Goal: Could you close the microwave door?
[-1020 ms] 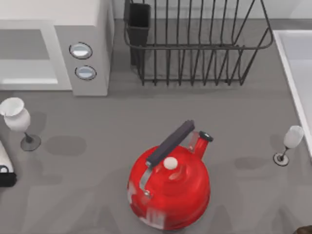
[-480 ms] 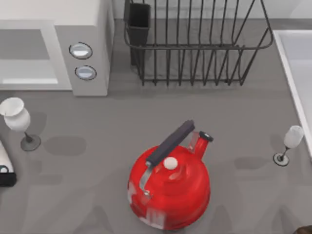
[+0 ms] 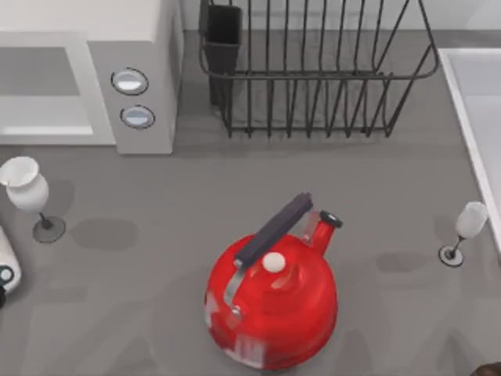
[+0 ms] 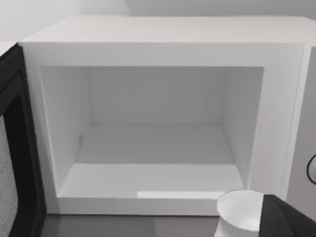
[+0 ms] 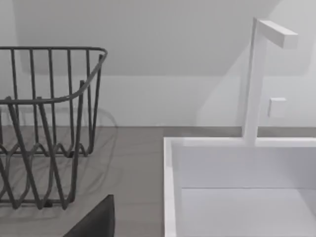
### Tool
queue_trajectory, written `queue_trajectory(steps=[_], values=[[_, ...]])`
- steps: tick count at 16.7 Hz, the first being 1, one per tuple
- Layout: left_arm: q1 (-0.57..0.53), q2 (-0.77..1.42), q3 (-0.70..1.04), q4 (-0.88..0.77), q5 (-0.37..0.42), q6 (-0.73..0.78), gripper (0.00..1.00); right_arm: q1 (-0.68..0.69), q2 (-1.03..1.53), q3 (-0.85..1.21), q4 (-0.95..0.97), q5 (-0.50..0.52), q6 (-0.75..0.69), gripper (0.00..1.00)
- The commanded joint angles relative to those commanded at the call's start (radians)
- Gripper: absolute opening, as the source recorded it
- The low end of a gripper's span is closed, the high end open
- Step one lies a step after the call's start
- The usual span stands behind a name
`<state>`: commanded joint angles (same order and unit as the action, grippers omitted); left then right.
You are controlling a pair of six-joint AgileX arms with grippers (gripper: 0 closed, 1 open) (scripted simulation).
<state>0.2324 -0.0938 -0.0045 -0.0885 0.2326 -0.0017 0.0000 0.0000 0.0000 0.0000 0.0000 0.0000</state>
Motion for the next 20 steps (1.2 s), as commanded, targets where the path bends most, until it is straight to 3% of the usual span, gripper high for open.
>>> queue_trajectory(steps=[3,6,13,20], values=[[0.154,-0.055,-0.003,-0.052,0.155,-0.001,0.00,0.000,0.000,0.000,0.000,0.000,0.000,1.00],[0.240,-0.090,-0.004,-0.085,0.240,-0.002,0.00,0.000,0.000,0.000,0.000,0.000,0.000,1.00],[0.252,-0.113,0.016,-0.102,0.251,-0.001,0.00,0.000,0.000,0.000,0.000,0.000,0.000,1.00],[0.257,-0.305,0.066,-0.348,0.257,-0.005,0.00,0.000,0.000,0.000,0.000,0.000,0.000,1.00]])
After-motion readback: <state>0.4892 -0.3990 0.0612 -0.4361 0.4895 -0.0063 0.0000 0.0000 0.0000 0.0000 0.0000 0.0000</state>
